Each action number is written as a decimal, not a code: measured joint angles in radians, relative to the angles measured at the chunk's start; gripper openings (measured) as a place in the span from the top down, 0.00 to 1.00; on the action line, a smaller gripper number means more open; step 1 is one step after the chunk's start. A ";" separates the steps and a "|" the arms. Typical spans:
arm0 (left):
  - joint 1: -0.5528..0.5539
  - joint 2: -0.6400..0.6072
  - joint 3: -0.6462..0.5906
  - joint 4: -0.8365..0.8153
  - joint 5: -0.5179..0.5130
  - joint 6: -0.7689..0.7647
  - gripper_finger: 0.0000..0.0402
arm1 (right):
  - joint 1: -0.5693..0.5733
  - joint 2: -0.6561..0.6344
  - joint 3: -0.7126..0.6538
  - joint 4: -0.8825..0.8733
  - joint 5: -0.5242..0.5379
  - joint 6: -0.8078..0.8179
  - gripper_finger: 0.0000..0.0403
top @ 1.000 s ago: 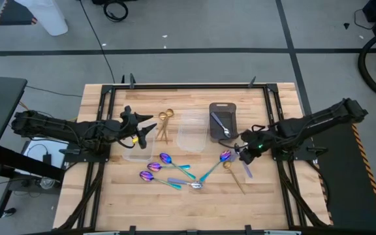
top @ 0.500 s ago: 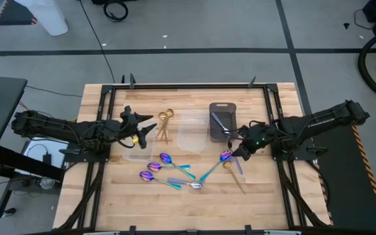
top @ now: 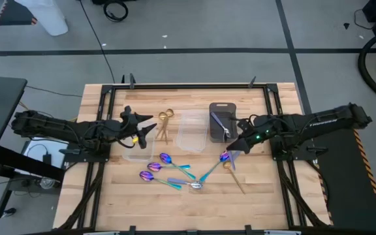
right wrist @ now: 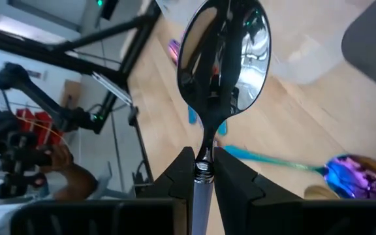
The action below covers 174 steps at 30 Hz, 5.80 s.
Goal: Sort silverware by color (type)
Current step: Put the purple spoon into the black bin, then put the blue spoon into the left transparent bin
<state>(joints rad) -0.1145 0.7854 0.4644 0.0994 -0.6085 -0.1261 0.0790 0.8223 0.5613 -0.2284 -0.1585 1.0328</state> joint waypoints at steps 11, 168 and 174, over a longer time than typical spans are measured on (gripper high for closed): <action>0.000 0.000 0.000 0.000 0.000 0.000 0.53 | -0.082 -0.038 0.079 -0.108 0.030 -0.060 0.87; -0.396 0.835 0.591 -0.709 0.449 -0.467 0.53 | 0.239 0.562 0.129 0.370 0.900 -0.731 0.70; -0.393 0.906 0.591 -0.712 0.449 -0.455 0.53 | 0.240 0.567 0.129 0.371 0.898 -0.731 0.70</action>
<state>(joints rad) -0.5072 1.6911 1.0550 -0.6124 -0.1592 -0.5806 0.3187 1.3891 0.6907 0.1423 0.7398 0.3023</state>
